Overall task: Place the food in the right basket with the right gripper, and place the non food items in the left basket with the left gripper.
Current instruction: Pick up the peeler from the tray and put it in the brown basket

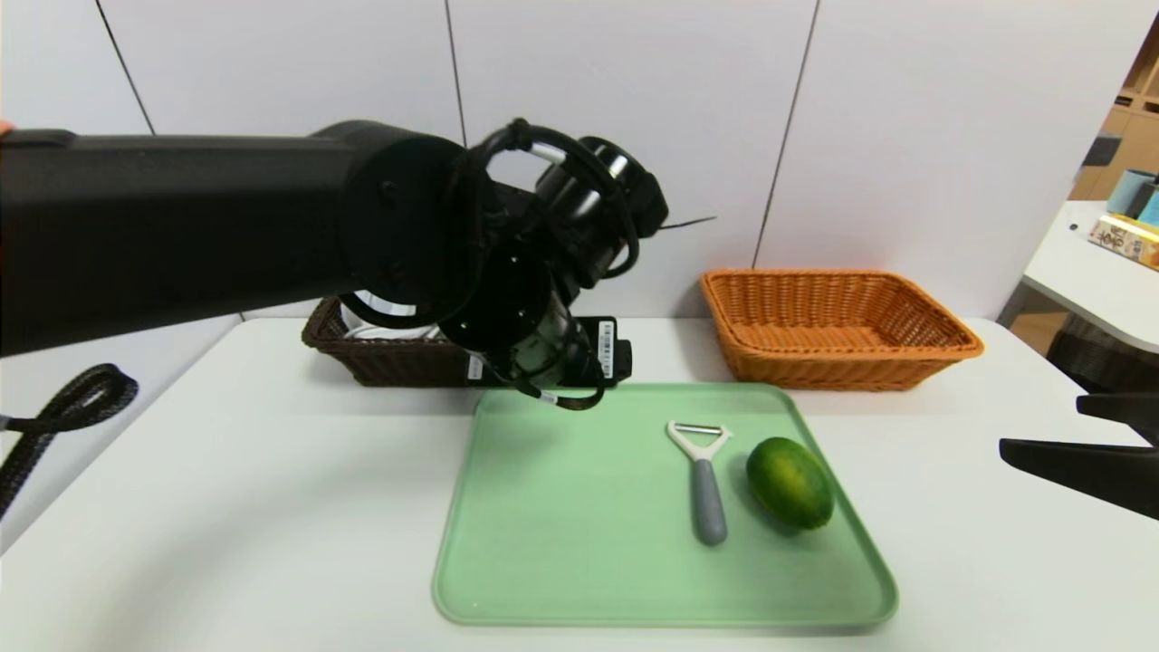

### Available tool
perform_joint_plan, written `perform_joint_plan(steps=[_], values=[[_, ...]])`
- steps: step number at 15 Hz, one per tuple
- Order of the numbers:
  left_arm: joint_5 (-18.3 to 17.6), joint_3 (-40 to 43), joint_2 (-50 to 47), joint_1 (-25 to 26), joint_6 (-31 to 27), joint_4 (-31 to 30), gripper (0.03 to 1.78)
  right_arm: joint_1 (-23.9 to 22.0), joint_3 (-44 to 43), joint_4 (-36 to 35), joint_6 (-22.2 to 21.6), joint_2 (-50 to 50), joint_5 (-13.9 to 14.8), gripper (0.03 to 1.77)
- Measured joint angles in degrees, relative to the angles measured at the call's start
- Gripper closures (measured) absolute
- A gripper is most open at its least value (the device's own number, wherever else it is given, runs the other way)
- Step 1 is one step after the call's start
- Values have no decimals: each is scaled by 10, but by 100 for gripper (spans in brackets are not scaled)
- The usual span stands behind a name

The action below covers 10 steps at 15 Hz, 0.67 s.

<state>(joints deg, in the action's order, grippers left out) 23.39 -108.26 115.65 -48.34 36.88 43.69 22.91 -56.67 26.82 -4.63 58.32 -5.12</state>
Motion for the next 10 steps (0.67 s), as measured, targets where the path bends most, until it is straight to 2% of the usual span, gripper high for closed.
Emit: perform_joint_plan(steps=[4, 7, 10], values=[[25, -2, 46, -47, 39, 11, 14, 0, 3, 0, 0, 0, 1, 10], [31, -14, 77, -75, 46, 12, 12, -1, 4, 1, 0, -1, 1, 10], [59, -23, 97, -85, 45, 10, 12, -1, 13, 0, 0, -2, 1, 10]])
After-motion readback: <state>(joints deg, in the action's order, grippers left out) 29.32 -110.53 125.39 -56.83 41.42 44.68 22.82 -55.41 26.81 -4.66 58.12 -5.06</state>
